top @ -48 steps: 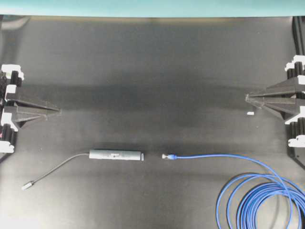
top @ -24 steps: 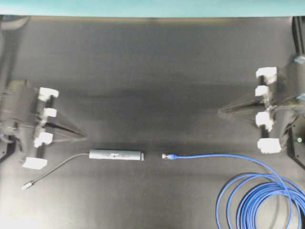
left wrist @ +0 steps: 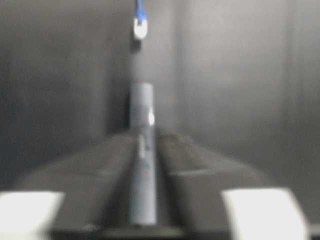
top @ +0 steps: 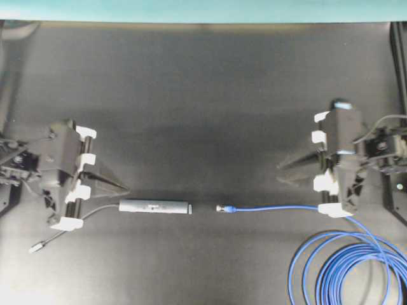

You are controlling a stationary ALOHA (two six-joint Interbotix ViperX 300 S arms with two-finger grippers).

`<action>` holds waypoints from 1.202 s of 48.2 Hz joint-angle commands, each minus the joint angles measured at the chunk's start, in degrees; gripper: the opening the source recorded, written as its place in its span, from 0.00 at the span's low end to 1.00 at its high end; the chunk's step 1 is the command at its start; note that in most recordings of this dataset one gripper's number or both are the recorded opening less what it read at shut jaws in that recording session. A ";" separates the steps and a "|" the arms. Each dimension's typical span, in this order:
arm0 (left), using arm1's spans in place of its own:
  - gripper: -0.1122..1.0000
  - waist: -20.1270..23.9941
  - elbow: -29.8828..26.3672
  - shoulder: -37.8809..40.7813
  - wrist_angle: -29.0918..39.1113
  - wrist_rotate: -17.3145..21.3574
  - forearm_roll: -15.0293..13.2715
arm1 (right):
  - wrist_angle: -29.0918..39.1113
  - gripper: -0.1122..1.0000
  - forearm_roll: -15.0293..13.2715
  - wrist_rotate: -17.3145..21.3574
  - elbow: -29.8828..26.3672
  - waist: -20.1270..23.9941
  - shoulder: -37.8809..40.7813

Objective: Insert the LAN cable into the hub.
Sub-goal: 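Move left gripper over grey hub and right gripper over blue plug, then lower left gripper and close it around the grey Anker hub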

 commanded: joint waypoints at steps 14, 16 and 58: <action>0.84 0.97 -0.44 13.71 -13.80 -0.18 0.09 | -7.29 0.84 0.00 0.62 -0.88 3.16 8.88; 0.81 0.97 -0.44 15.47 -15.64 -0.26 0.09 | -8.53 0.84 0.00 0.62 -0.88 3.34 9.84; 0.85 -0.70 -2.46 35.16 -28.12 -3.87 0.18 | -10.81 0.84 0.26 5.36 -2.81 5.10 12.39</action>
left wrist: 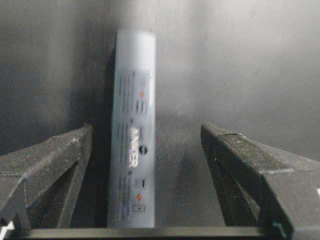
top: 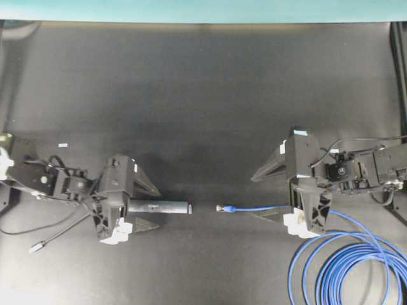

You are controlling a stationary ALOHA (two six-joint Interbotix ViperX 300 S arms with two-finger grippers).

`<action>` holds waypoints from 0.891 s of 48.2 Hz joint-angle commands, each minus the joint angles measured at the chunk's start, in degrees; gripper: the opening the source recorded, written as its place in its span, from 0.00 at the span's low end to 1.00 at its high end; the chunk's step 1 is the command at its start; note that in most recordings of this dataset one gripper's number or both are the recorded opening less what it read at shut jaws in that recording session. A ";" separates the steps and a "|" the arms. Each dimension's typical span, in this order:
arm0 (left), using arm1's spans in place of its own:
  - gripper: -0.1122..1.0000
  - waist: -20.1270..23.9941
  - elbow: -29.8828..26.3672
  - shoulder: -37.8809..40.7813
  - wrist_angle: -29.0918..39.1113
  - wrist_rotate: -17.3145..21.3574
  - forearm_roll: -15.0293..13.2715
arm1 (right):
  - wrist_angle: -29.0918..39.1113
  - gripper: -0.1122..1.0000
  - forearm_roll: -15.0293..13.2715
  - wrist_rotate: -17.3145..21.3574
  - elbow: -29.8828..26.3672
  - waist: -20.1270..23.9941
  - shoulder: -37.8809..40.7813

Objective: Insert the LAN cable into the hub.
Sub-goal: 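Lower left gripper and close it around the grey Anker hub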

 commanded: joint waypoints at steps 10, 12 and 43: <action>0.65 0.09 -0.26 2.29 0.09 0.62 0.18 | -0.26 0.84 0.09 0.70 -0.79 0.53 0.09; 0.54 0.00 -0.18 2.20 0.18 0.88 0.09 | -0.26 0.84 0.09 0.70 -0.79 0.62 0.09; 0.35 -1.05 -7.65 -8.09 18.02 1.85 0.18 | -10.72 0.84 2.11 0.79 -0.18 1.85 12.04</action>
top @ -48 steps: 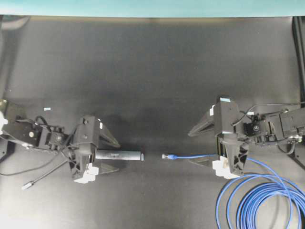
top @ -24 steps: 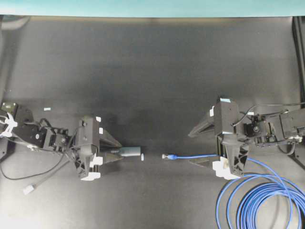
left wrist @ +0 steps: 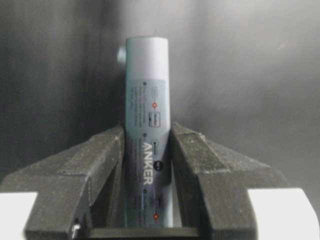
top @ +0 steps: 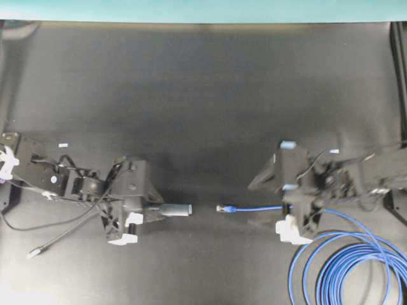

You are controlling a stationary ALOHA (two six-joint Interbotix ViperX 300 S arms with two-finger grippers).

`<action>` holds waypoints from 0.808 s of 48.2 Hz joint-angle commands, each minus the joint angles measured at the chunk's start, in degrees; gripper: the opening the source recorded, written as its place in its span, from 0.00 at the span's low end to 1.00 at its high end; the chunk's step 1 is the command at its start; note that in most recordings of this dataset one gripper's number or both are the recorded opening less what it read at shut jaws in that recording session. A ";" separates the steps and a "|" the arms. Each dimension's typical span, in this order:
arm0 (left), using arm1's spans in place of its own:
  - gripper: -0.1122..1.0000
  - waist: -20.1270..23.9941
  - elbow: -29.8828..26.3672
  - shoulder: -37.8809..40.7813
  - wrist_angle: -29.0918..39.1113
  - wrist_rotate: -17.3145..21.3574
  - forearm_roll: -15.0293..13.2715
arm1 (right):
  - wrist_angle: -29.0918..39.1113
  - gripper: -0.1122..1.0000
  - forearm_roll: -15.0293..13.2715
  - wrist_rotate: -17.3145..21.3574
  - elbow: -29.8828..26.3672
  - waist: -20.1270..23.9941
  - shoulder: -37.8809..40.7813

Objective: Insert the LAN cable into the hub.
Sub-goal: 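Lower left gripper and close it around the grey Anker hub, then lower right gripper and grasp the blue LAN cable behind its plug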

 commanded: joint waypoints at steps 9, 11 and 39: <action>0.35 -0.53 -0.70 -4.22 1.05 -0.62 0.18 | -10.55 0.83 1.85 0.18 -0.26 0.44 7.21; 0.35 -0.53 -0.62 -4.57 1.05 -0.70 0.09 | -11.95 0.83 2.55 0.18 -0.26 0.53 8.26; 0.35 -0.53 -1.23 -4.75 1.14 -0.88 0.09 | -18.63 0.81 10.28 -0.26 -0.35 2.11 16.52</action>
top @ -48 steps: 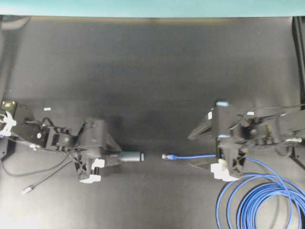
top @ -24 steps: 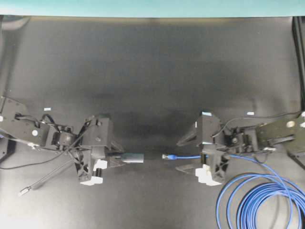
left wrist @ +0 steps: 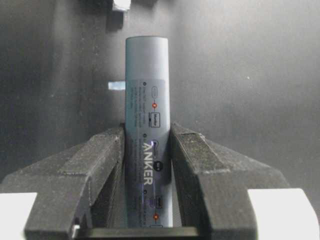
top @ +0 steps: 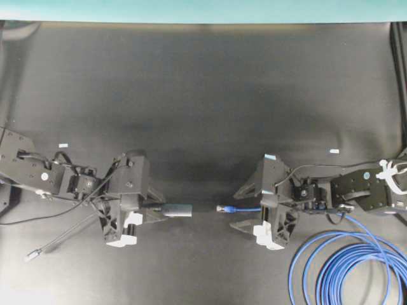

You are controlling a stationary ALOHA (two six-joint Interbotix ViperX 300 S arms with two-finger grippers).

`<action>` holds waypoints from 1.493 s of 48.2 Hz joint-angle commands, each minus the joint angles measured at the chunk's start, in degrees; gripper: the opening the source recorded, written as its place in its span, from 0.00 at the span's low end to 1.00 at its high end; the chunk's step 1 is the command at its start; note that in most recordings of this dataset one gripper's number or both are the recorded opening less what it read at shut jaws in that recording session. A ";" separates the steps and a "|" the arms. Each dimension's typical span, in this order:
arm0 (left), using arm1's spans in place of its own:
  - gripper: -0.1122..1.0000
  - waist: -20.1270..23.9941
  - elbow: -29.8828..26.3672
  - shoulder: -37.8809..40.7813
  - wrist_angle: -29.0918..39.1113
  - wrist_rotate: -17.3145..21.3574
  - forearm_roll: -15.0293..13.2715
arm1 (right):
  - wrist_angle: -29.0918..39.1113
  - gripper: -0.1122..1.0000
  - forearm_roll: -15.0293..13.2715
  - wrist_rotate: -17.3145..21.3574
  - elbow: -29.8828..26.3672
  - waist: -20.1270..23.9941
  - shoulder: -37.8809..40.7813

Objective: Insert the LAN cable into the hub.
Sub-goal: 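Lower right gripper and grasp the blue LAN cable behind its plug, then lift both and move the plug toward the hub's port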

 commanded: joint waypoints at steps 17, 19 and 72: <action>0.35 -0.09 -0.79 -0.88 0.09 0.00 0.09 | 0.18 0.68 0.88 -0.35 -1.14 1.23 2.55; 0.35 -0.09 -0.79 -0.88 0.09 0.00 0.09 | 0.53 0.64 0.70 -0.62 -1.32 1.49 2.64; 0.35 -0.09 -4.92 -0.18 5.63 0.09 0.09 | 23.73 0.22 -2.02 -1.58 -13.54 -1.67 -6.77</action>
